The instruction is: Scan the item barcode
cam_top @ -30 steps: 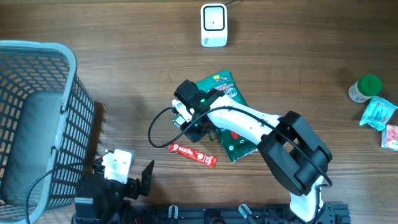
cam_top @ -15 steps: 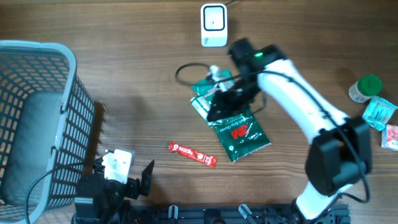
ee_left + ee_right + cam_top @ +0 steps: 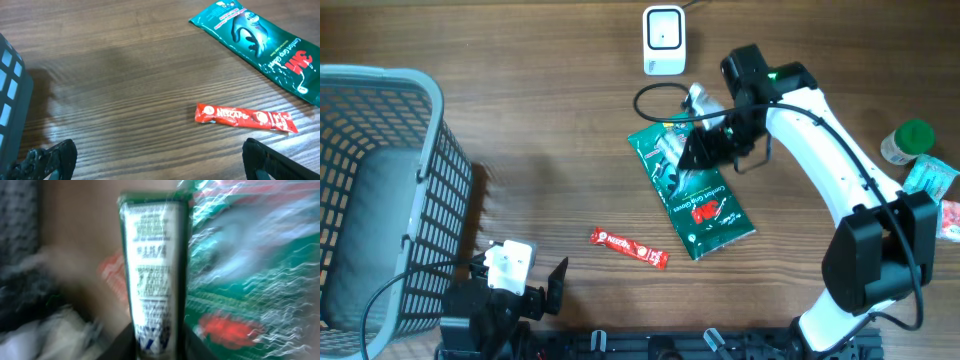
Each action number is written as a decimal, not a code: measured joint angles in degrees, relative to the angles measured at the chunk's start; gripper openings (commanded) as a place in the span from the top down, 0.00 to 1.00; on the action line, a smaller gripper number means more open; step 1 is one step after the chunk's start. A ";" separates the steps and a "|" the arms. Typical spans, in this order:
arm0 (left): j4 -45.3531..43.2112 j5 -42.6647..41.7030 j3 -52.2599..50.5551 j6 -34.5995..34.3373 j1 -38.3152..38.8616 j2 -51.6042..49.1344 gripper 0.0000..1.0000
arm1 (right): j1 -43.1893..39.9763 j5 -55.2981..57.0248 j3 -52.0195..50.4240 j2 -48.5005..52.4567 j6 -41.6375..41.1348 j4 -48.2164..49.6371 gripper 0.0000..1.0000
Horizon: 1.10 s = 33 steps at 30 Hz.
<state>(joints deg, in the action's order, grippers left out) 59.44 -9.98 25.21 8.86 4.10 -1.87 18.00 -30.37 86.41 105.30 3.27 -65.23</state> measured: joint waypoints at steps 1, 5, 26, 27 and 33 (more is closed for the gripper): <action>0.00 0.00 0.00 0.00 0.00 0.00 0.02 | 0.00 5.88 -0.02 0.00 -3.06 4.37 0.73; -0.07 0.02 0.00 -0.02 0.00 0.00 0.00 | -0.07 22.88 0.00 0.00 -8.41 22.49 0.72; -0.04 0.02 0.00 -0.02 0.00 0.00 0.00 | -5.16 37.79 -1.64 1.95 -52.15 18.12 0.16; -0.02 0.02 0.00 -0.02 0.00 0.00 0.00 | -5.57 37.27 -1.64 3.04 -52.98 18.29 0.22; -0.04 0.02 0.00 -0.02 0.00 0.00 0.00 | -7.08 32.37 -2.49 9.79 -55.91 23.37 0.34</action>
<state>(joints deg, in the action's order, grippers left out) 59.40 -9.96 25.21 8.84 4.10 -1.87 10.92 2.00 83.92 115.09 -52.64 -41.87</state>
